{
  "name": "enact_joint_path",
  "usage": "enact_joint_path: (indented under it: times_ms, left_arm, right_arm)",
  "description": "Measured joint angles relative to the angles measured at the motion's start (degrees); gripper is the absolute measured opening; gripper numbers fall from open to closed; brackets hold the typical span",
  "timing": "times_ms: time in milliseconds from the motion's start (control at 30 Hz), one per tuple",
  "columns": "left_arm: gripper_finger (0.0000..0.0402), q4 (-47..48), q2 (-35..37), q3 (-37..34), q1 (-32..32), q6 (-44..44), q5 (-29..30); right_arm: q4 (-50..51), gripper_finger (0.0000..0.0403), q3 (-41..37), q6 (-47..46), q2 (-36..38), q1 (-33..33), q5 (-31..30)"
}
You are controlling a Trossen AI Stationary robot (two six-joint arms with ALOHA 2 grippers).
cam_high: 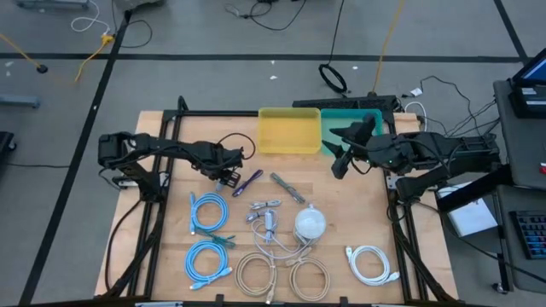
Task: Pick & Place USB Port
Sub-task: Put the top blue charger cable into the green bin
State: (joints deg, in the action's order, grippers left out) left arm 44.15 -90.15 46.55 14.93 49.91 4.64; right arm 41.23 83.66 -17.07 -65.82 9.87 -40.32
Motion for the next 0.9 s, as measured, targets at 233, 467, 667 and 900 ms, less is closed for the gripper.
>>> enact_joint_path:
  times_ms: [233,467,667,900]
  left_arm:
    - [0.0061,-8.73,0.46,-4.37,2.30,-0.29,-3.30]
    - [0.0035,-16.65,6.21,-2.38,2.09,-1.16,-8.14]
    - [0.0035,-45.40,15.71,-1.24,2.41,0.60,-13.23]
    - [0.0035,-67.77,18.01,3.31,4.12,0.56,-21.03]
  right_arm:
    - [-0.89,0.0180,-0.37,0.19,0.00,0.00,0.53]
    - [-0.73,0.0173,-0.45,-0.54,0.00,0.00,1.66]
    - [-1.03,0.0167,-3.30,-3.45,0.04,0.00,1.54]
    - [-35.97,0.0169,-17.87,-14.17,0.56,-2.08,14.75]
